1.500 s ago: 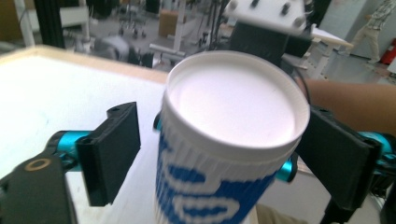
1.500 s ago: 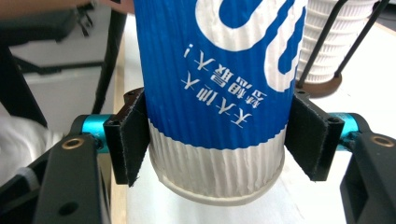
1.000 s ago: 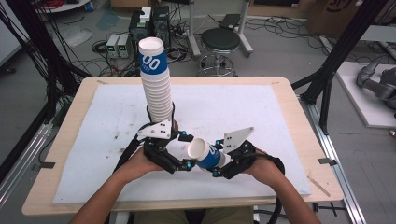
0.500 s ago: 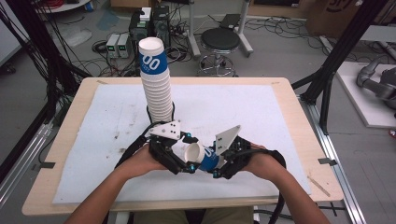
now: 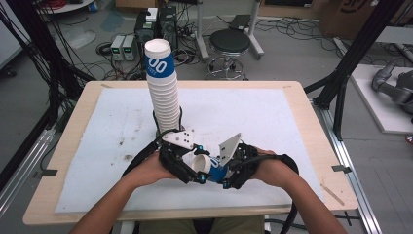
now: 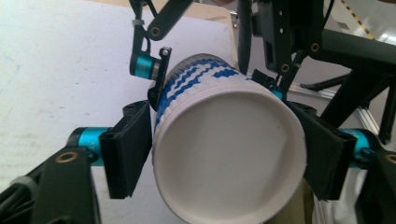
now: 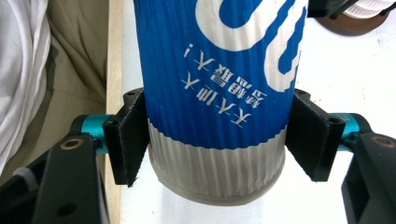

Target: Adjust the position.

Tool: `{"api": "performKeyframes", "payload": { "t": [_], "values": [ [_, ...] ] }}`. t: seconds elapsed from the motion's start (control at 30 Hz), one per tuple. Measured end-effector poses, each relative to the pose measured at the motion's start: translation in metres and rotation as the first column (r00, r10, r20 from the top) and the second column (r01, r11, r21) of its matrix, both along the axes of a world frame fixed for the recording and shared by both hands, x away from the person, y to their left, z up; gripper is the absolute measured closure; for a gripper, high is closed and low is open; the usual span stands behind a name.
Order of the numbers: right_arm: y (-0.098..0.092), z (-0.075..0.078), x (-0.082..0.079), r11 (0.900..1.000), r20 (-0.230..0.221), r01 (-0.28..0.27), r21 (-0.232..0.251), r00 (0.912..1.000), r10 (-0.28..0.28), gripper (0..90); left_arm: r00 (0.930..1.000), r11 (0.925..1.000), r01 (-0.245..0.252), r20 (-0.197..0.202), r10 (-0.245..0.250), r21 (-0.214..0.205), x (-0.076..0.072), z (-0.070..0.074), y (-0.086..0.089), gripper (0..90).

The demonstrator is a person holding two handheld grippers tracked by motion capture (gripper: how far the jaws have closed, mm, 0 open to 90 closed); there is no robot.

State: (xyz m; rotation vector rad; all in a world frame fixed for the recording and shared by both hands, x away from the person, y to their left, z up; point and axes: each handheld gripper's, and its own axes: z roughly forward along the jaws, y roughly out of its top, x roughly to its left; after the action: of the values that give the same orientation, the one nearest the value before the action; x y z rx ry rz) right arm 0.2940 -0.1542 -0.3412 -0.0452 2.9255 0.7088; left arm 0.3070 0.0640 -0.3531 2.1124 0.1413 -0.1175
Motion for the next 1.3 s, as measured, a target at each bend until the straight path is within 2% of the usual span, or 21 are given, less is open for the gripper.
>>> {"api": "performKeyframes", "payload": {
  "t": [0.13, 0.23, 0.3, 0.33, 0.37, 0.4, 0.53, 0.57, 0.6, 0.67, 0.8, 0.9, 0.93, 0.97, 1.0, 1.03, 1.07, 1.1, 1.2, 1.23, 1.3],
  "values": [
    [-0.001, 0.0, 0.0, 0.9999, 0.0, 0.0, -0.012, 1.0, 0.0, 29.1, 0.9998, 1.0, -0.001, 0.02, 0.0, 0.008, -0.001, -0.001, 0.001, 28.5],
    [-0.004, 0.0, 0.0, 0.9999, 0.0, -0.005, 0.009, 1.0, 0.005, 25.2, 0.9996, 1.0, -0.007, 0.026, 0.007, -0.007, -0.001, -0.002, 0.002, 29.4],
    [-0.006, -0.001, 0.002, 0.999, 0.002, 0.005, 0.044, 1.0, -0.005, 21.5, 0.9993, 0.9992, -0.016, 0.034, 0.017, -0.037, -0.001, -0.004, 0.006, 29.5],
    [-0.008, -0.001, 0.001, 0.9965, -0.003, 0.028, 0.079, 0.9996, -0.028, 20.4, 0.9993, 0.9992, -0.016, 0.034, 0.017, -0.037, -0.001, -0.004, 0.006, 29.4],
    [-0.01, -0.001, 0.002, 0.9924, -0.018, 0.039, 0.117, 0.9992, -0.037, 20.4, 0.9994, 0.9977, -0.013, 0.03, 0.015, -0.067, 0.0, -0.005, 0.008, 29.4],
    [-0.012, 0.0, 0.002, 0.9876, -0.028, 0.043, 0.151, 0.9988, -0.04, 20.4, 0.9994, 0.9969, -0.015, 0.029, 0.017, -0.078, 0.0, -0.006, 0.01, 29.4],
    [-0.02, 0.004, 0.002, 0.963, -0.034, 0.06, 0.263, 0.998, -0.053, 20.4, 0.9993, 0.992, -0.025, 0.025, 0.028, -0.124, 0.0, -0.009, 0.015, 29.4],
    [-0.022, 0.005, 0.002, 0.9559, -0.033, 0.066, 0.286, 0.9977, -0.059, 20.4, 0.9993, 0.992, -0.025, 0.025, 0.028, -0.124, 0.0, -0.009, 0.015, 29.3],
    [-0.024, 0.005, 0.002, 0.9475, -0.033, 0.073, 0.311, 0.9973, -0.066, 20.4, 0.9992, 0.9879, -0.031, 0.021, 0.034, -0.152, 0.001, -0.011, 0.018, 29.4],
    [-0.028, 0.006, 0.002, 0.9285, -0.036, 0.078, 0.363, 0.9969, -0.07, 20.4, 0.9986, 0.9842, -0.044, 0.023, 0.048, -0.172, 0.001, -0.012, 0.022, 29.3],
    [-0.036, 0.007, 0.0, 0.8942, -0.033, 0.102, 0.436, 0.9947, -0.097, 20.4, 0.9979, 0.9782, -0.057, 0.019, 0.062, -0.2, 0.002, -0.015, 0.027, 29.3],
    [-0.042, 0.006, 0.0, 0.8628, -0.038, 0.123, 0.49, 0.992, -0.12, 20.4, 0.9974, 0.9747, -0.063, 0.02, 0.069, -0.215, 0.002, -0.018, 0.029, 29.3],
    [-0.042, 0.006, 0.0, 0.8628, -0.038, 0.123, 0.49, 0.992, -0.12, 20.4, 0.9974, 0.9747, -0.063, 0.02, 0.069, -0.215, 0.002, -0.018, 0.029, 29.3],
    [-0.045, 0.005, -0.001, 0.8468, -0.041, 0.138, 0.514, 0.9897, -0.137, 20.4, 0.9968, 0.97, -0.073, 0.013, 0.078, -0.232, 0.002, -0.02, 0.031, 29.3],
    [-0.047, 0.004, -0.001, 0.8401, -0.044, 0.145, 0.523, 0.9887, -0.143, 20.4, 0.9968, 0.97, -0.073, 0.013, 0.078, -0.232, 0.002, -0.02, 0.031, 29.3],
    [-0.047, 0.004, -0.001, 0.8401, -0.044, 0.145, 0.523, 0.9887, -0.143, 20.4, 0.9968, 0.9685, -0.073, 0.013, 0.078, -0.238, 0.002, -0.021, 0.032, 29.3],
    [-0.05, 0.002, -0.001, 0.8292, -0.048, 0.158, 0.536, 0.9864, -0.157, 20.4, 0.9968, 0.9679, -0.071, 0.017, 0.078, -0.241, 0.003, -0.022, 0.033, 29.3],
    [-0.05, 0.002, -0.001, 0.8292, -0.048, 0.158, 0.536, 0.9864, -0.157, 20.4, 0.9964, 0.9667, -0.075, 0.019, 0.082, -0.245, 0.003, -0.023, 0.033, 29.3],
    [-0.054, -0.002, -0.003, 0.8146, -0.059, 0.175, 0.553, 0.9835, -0.171, 20.4, 0.9961, 0.9623, -0.081, 0.014, 0.087, -0.26, 0.003, -0.025, 0.036, 29.3],
    [-0.056, -0.005, -0.004, 0.8021, -0.065, 0.189, 0.566, 0.9805, -0.186, 20.4, 0.9957, 0.9613, -0.085, 0.014, 0.092, -0.262, 0.003, -0.026, 0.036, 29.3],
    [-0.058, -0.006, -0.004, 0.798, -0.067, 0.193, 0.571, 0.9797, -0.189, 20.4, 0.9955, 0.9597, -0.086, 0.015, 0.094, -0.267, 0.004, -0.027, 0.038, 29.3]
  ]
}}
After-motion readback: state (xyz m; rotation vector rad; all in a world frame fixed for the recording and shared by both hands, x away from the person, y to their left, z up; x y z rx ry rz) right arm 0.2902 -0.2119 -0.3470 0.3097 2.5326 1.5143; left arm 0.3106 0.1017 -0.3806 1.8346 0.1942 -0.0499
